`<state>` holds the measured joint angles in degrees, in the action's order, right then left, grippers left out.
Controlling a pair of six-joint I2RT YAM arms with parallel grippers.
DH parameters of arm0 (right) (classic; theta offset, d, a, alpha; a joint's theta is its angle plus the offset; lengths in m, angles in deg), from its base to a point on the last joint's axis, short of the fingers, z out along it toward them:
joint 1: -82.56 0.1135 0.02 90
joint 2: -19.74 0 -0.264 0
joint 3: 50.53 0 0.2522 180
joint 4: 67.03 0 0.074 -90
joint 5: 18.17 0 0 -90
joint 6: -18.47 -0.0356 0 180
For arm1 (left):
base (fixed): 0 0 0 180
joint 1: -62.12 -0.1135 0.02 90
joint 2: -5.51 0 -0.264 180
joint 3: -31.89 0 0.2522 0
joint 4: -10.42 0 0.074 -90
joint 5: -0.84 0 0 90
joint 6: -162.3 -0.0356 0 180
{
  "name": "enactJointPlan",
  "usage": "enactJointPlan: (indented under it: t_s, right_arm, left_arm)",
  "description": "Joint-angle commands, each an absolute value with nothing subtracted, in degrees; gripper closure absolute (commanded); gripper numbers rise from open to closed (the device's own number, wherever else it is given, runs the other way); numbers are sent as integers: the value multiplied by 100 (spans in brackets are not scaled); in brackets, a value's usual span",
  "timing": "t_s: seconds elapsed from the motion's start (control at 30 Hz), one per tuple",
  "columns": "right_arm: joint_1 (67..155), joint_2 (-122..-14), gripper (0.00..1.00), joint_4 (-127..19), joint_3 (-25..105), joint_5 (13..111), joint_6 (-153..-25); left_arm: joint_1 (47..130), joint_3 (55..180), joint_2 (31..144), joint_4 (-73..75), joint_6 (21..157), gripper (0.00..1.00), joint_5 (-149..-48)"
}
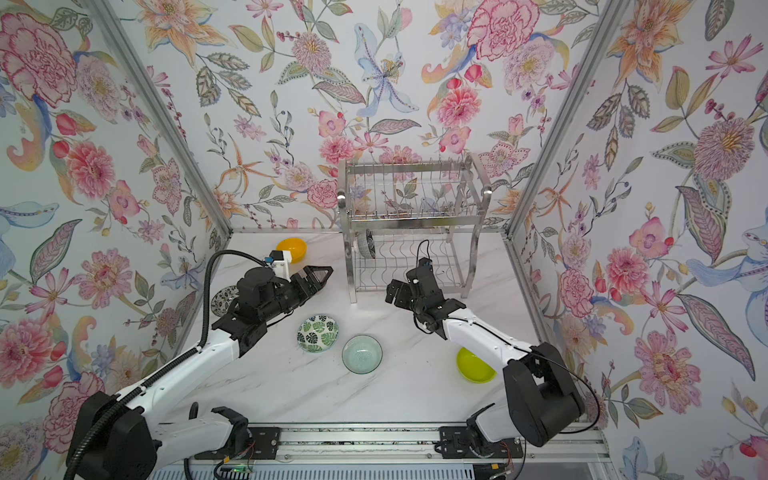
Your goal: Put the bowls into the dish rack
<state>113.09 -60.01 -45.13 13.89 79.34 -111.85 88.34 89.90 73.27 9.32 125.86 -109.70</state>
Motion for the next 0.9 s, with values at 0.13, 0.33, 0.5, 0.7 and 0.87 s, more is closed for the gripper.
enactJointPlan:
  t_s: [0.13, 0.33, 0.5, 0.7, 0.87]
  right_arm:
    - [11069, -4832, 1, -1763, 937, 9150, -11998]
    - [11032, -4082, 4, -1344, 347, 9342, -12590]
    - [10744, -3608, 14, -1095, -26, 9212, -12833]
    - [10409, -3632, 25, -1478, -492, 8742, -12706]
    - [10474, -4033, 49, -1638, -441, 8714, -12481]
  left_arm:
    - [9745, 8877, 7520, 1402, 12170, 1, -10525]
    - [10435, 8906, 8083, 2025, 12037, 1, -10469]
    - [10688, 8846, 8522, 2619, 12248, 1, -10575]
    - [10774, 8935, 8818, 2793, 12214, 1, -10620]
    - [10777, 8978, 8848, 2758, 12164, 1, -10666]
